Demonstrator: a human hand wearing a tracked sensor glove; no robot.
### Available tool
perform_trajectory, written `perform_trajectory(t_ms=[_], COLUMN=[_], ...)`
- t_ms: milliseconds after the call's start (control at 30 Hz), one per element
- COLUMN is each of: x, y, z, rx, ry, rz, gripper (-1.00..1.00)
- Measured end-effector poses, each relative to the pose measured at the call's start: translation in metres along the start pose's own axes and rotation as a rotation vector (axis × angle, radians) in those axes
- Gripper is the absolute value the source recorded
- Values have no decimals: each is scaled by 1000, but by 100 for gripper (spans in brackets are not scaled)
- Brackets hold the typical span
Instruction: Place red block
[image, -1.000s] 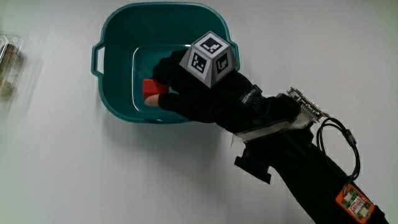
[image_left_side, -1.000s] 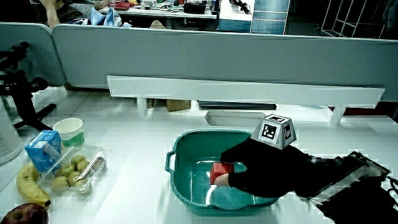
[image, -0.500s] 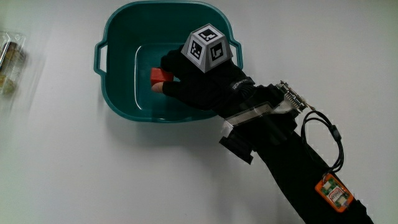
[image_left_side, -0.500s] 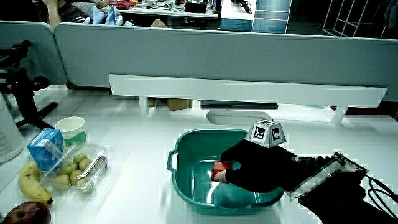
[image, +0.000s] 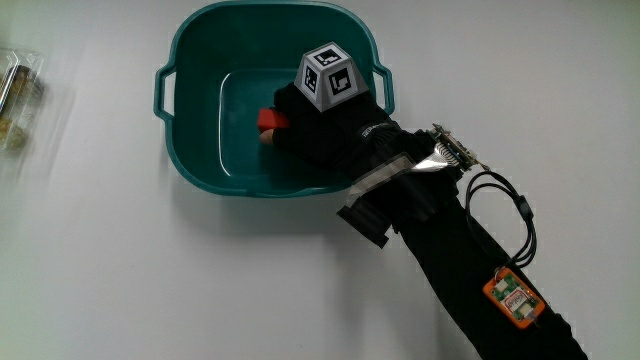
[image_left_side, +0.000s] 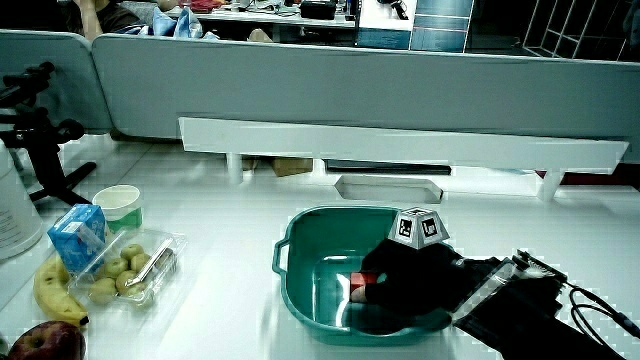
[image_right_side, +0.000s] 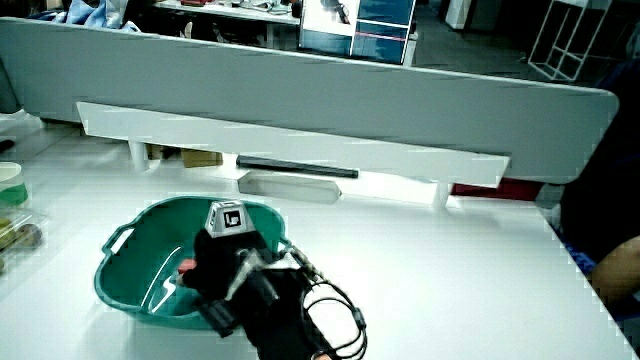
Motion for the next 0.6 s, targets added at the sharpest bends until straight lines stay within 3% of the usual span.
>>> perform_trajectory(t_ms=[367, 533, 600], x=[0, -1, 1], y=[9, 10, 9], z=[-12, -12, -13], rx=[-59, -69, -92], ry=[-6, -15, 17], rz=[-9, -30, -37], gripper=[0, -42, -58])
